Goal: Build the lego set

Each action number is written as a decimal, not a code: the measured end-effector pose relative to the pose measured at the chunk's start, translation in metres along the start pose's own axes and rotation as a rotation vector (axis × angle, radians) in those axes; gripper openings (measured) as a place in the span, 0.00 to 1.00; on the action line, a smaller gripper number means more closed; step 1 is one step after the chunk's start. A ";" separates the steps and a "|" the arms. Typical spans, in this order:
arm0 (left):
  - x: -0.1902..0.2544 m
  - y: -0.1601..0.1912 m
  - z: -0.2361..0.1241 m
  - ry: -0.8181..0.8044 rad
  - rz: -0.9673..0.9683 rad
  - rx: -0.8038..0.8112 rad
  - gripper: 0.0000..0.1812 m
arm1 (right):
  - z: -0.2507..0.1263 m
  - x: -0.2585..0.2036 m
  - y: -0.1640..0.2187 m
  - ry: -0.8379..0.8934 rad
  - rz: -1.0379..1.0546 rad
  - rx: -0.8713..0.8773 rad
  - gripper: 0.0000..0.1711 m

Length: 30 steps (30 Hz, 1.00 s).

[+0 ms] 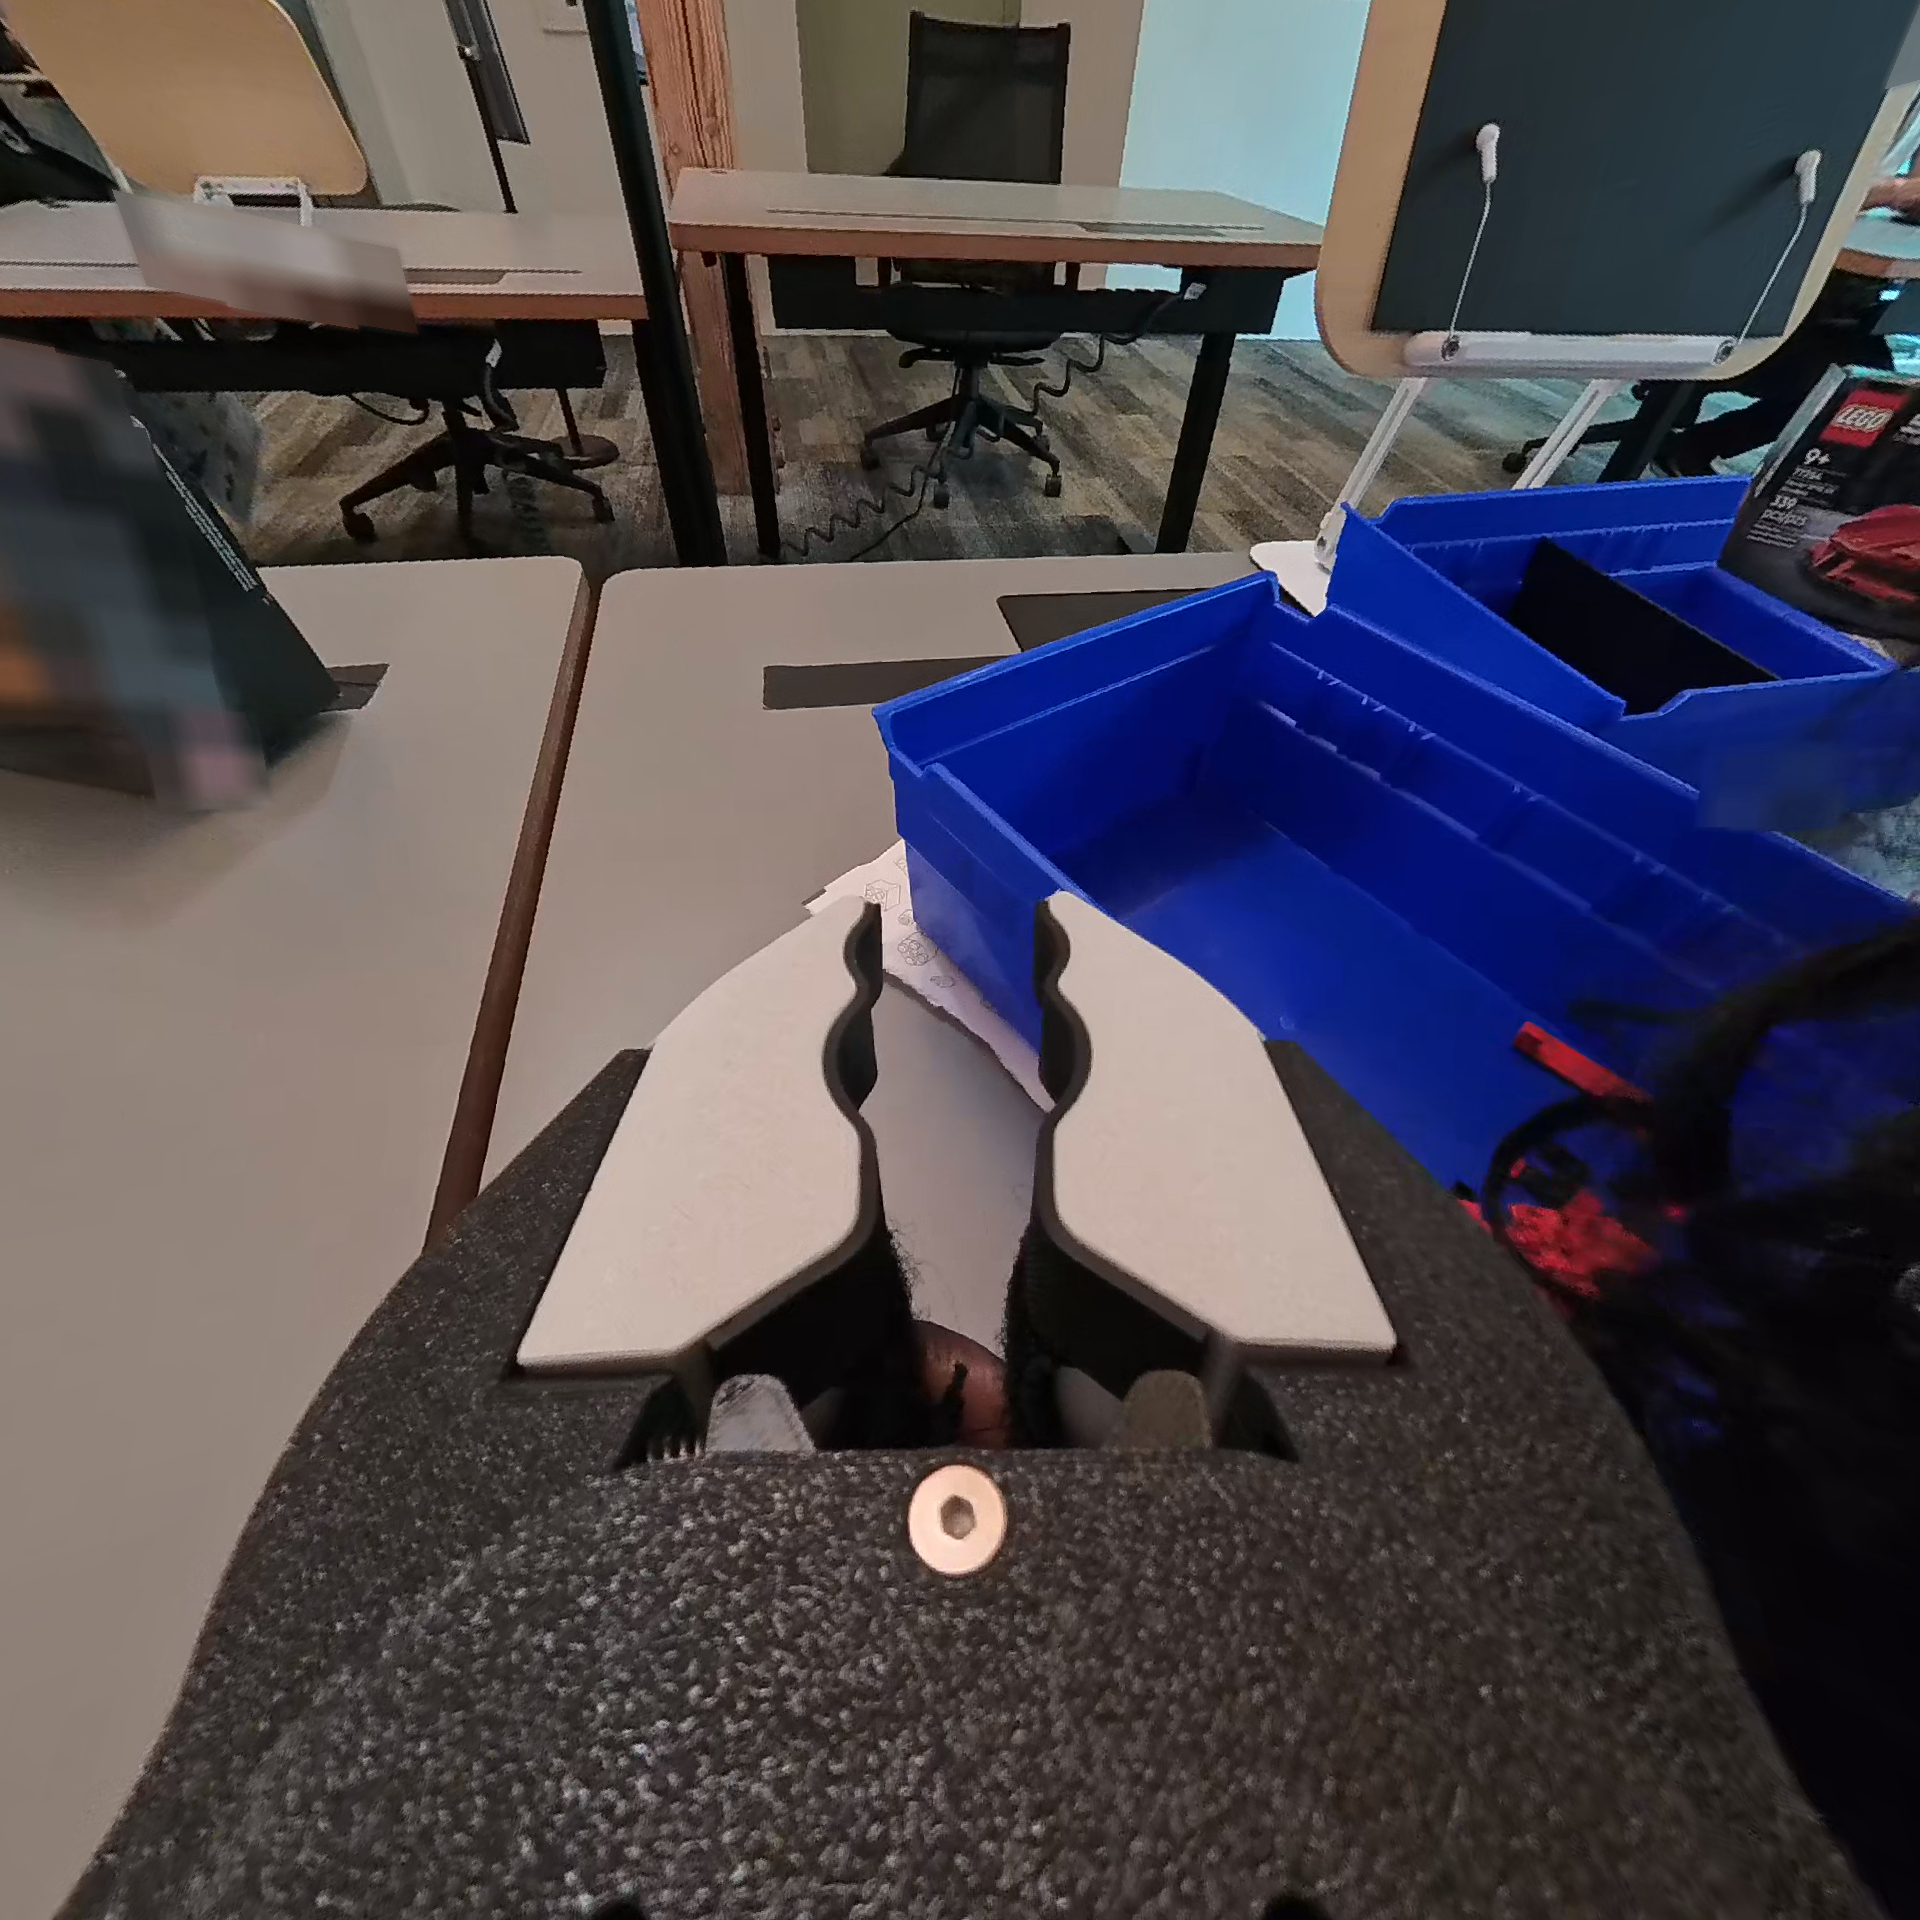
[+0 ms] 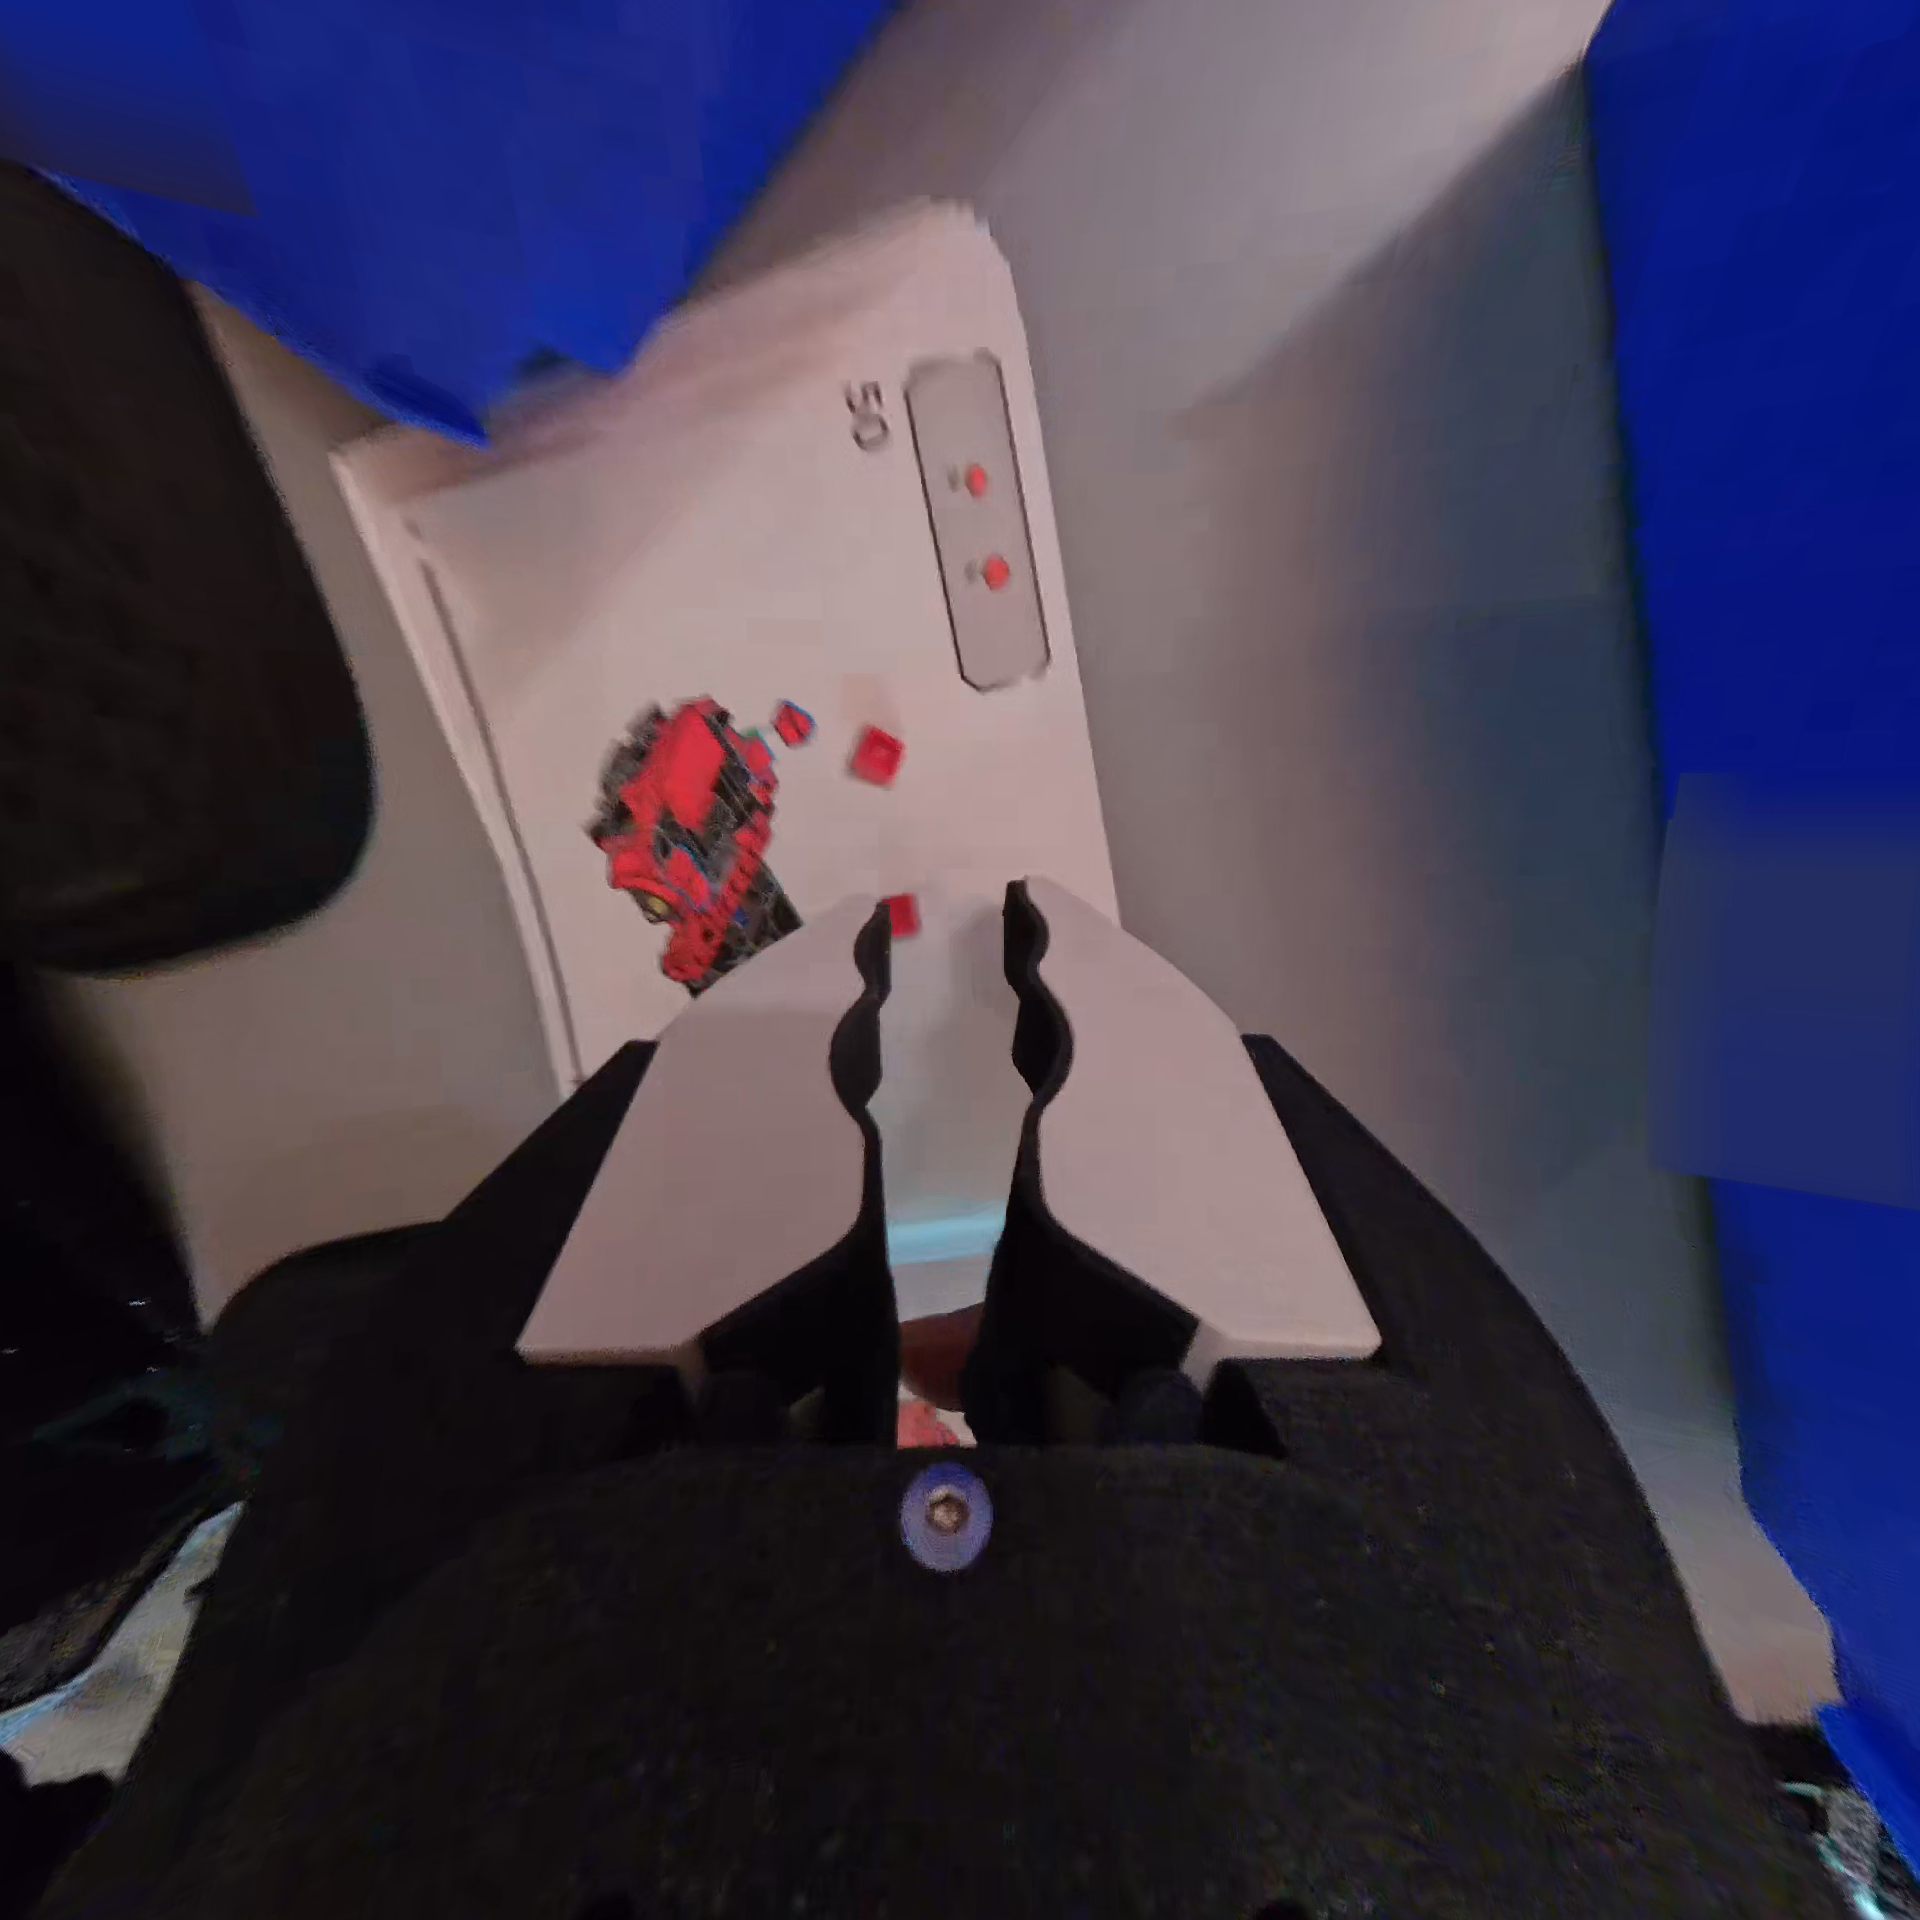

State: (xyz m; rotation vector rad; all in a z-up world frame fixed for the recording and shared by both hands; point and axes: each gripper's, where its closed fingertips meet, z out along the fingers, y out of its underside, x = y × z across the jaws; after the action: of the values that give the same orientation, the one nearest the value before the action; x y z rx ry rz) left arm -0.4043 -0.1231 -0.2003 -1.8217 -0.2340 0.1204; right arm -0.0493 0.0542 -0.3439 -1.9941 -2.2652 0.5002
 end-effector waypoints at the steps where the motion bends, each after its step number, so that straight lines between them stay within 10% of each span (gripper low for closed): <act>1: 0.000 0.000 0.000 0.000 0.001 0.001 0.15 | 0.002 0.000 0.001 0.013 -0.023 0.004 0.12; 13: 0.002 -0.006 -0.007 -0.004 0.010 0.023 0.15 | -0.070 -0.052 -0.136 -0.078 -0.443 0.467 0.09; 20: 0.002 -0.011 -0.011 -0.001 0.009 0.051 0.15 | 0.005 -0.087 -0.189 -0.174 -0.801 0.068 0.12; 30: -0.017 -0.008 -0.019 -0.036 -0.043 0.078 0.15 | 0.086 -0.099 -0.189 -0.117 -0.823 -0.177 0.45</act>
State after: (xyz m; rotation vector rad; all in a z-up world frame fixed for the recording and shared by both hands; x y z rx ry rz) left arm -0.4176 -0.1422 -0.1882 -1.7369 -0.2900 0.1311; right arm -0.2381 -0.0771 -0.3539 -0.9160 -2.9765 0.3324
